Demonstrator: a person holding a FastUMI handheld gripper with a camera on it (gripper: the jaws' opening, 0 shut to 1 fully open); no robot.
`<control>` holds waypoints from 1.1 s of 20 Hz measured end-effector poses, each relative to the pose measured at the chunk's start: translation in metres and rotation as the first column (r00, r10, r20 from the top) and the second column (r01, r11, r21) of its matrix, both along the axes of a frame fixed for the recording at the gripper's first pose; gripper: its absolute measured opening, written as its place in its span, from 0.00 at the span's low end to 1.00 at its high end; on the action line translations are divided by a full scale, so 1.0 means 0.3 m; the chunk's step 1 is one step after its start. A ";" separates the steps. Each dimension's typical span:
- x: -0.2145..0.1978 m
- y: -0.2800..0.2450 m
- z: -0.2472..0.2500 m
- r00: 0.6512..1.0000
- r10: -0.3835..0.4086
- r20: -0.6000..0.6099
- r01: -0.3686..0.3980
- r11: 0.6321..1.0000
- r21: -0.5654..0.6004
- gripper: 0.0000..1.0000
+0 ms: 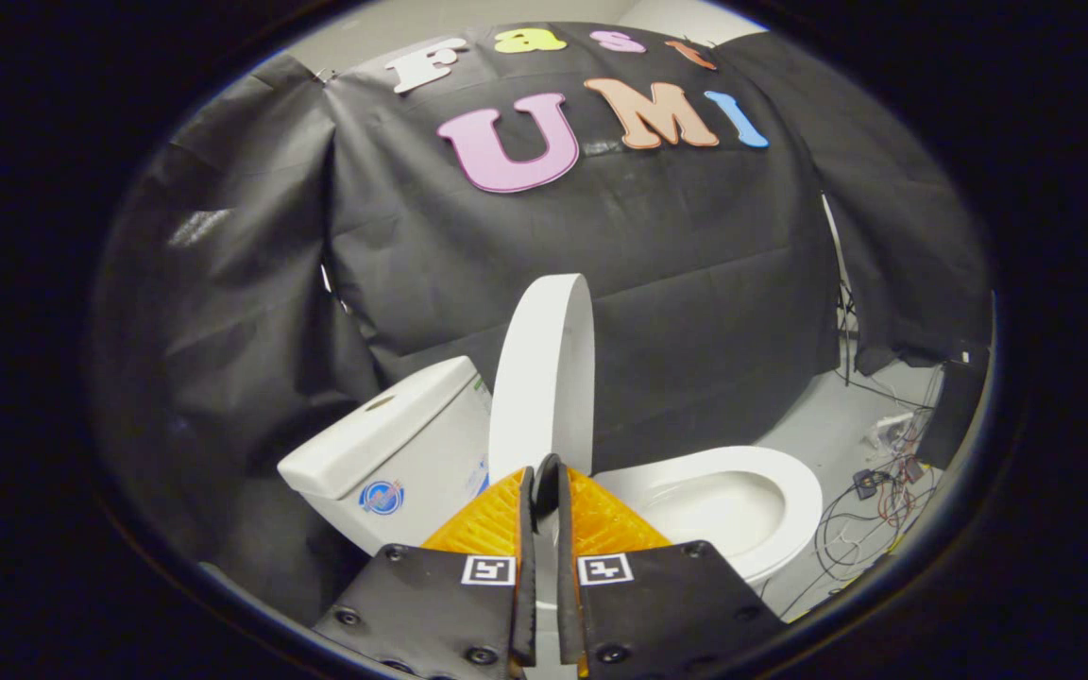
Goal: Open the toilet lid.
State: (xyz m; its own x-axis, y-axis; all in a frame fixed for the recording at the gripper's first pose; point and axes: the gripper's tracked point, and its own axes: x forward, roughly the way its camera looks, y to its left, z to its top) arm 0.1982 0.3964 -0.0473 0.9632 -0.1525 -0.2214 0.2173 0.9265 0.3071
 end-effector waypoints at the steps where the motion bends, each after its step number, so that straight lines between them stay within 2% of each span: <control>1: 0.001 0.009 0.000 1.000 0.003 -0.001 -0.003 1.000 -0.007 0.10; 22: 0.088 0.230 0.038 0.994 0.113 0.001 -0.112 0.987 -0.117 0.10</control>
State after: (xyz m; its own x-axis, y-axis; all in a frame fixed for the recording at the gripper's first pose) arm 0.2247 0.4653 -0.0359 0.9771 -0.0676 -0.2016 0.1080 0.9744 0.1969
